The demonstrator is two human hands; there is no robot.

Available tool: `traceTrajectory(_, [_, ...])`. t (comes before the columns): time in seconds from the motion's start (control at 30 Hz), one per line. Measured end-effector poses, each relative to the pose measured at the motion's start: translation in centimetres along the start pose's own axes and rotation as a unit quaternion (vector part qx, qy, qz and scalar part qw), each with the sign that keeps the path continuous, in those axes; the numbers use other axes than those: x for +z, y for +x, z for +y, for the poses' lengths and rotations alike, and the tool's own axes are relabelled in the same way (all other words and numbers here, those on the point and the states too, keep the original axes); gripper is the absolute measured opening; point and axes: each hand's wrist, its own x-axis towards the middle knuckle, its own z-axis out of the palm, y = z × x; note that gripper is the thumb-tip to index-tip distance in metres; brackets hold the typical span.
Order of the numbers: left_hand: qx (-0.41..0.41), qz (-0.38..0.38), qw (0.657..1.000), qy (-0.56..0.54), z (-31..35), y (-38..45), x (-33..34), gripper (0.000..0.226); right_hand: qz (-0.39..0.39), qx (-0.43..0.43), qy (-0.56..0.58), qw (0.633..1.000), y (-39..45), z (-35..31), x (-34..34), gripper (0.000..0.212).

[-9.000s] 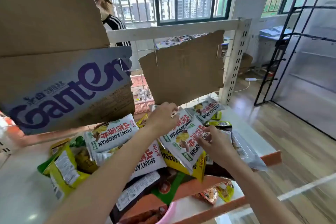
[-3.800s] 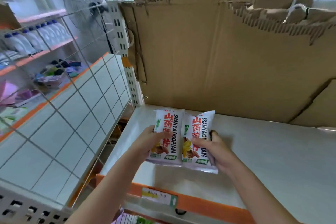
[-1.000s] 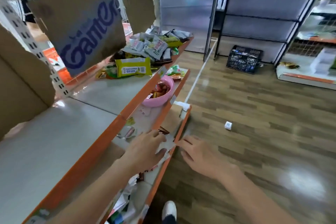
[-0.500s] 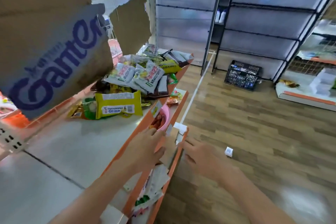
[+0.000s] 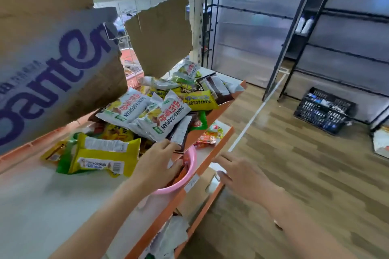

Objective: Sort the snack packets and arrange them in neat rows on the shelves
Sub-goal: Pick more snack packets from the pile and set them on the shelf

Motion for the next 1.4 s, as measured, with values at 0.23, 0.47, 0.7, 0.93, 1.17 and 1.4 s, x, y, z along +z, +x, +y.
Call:
traceTrajectory(0.23, [-0.078, 0.048, 0.996, -0.004, 1.2, 5.0, 0.0, 0.038, -0.014, -0.079, 0.022, 0.996, 6.2, 5.9, -1.3, 0.034])
traceTrajectory(0.47, [-0.117, 0.075, 0.99, 0.031, -2.4, 8.9, -0.9, 0.045, -0.027, -0.144, 0.027, 0.989, 14.5, 6.0, -0.5, 0.036])
traceTrajectory(0.7, [-0.178, 0.019, 0.982, 0.065, -4.9, 12.2, -0.6, 0.062, 0.008, -0.103, 0.027, 0.994, 20.8, 8.6, -0.1, 0.036])
traceTrajectory(0.93, [-0.243, -0.057, 0.965, 0.082, -5.3, 13.9, -0.3, 0.08, -0.107, -0.042, -0.011, 0.993, 26.6, 12.3, 0.1, 0.058])
traceTrajectory(1.17, [-0.321, -0.091, 0.94, 0.077, -4.6, 15.4, -0.9, 0.067, -0.244, -0.054, -0.03, 0.968, 30.5, 13.1, 0.0, 0.081])
traceTrajectory(1.4, [-0.378, -0.056, 0.92, 0.088, -3.3, 16.5, -0.8, 0.076, -0.213, -0.104, -0.114, 0.965, 31.6, 12.1, -0.1, 0.073])
